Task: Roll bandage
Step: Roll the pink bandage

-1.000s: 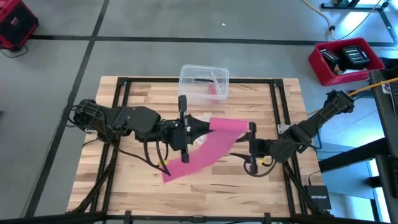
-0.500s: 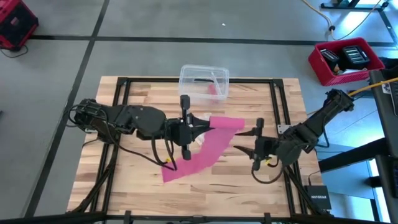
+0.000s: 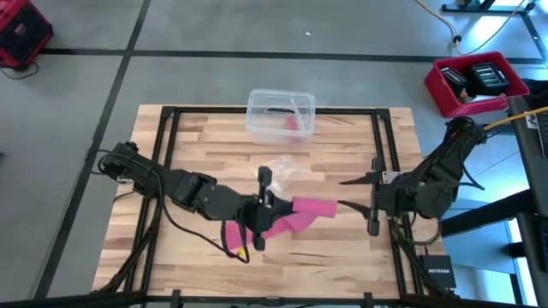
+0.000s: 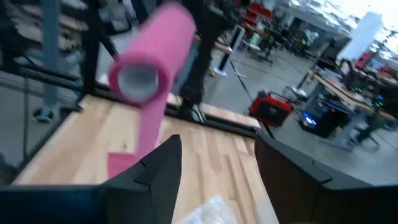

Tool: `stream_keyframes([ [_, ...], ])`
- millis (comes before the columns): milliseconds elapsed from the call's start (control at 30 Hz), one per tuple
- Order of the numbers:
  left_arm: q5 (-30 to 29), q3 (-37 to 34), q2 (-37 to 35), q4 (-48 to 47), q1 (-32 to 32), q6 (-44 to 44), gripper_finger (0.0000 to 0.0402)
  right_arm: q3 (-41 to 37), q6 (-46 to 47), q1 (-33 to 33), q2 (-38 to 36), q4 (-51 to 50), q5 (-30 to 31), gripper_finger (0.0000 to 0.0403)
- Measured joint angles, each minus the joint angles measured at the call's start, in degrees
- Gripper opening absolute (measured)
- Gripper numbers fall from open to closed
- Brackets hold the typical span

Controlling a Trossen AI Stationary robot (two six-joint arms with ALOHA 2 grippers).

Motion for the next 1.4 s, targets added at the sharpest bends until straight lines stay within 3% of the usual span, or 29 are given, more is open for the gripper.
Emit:
stream_keyframes([
  [267,-3.26,-3.05,-0.02,7.00,-0.57,-2.49,0.0013,-0.02,-8.40,2.29,3.21,7.94,1.98,0.0207],
  [567,-3.38,-3.08,-0.08,7.75,-0.76,-4.23,0.0013,0.15,-19.61,2.16,3.84,13.84,4.40,0.0207],
  [1033,-3.35,-3.08,0.06,7.14,-0.64,-4.34,0.0013,0.48,-20.33,1.02,4.63,14.54,1.77,0.0205],
  [1400,-3.20,-3.08,0.24,4.96,-1.22,-4.32,0.0013,0.48,-21.56,1.00,4.63,14.15,0.33,0.0142],
])
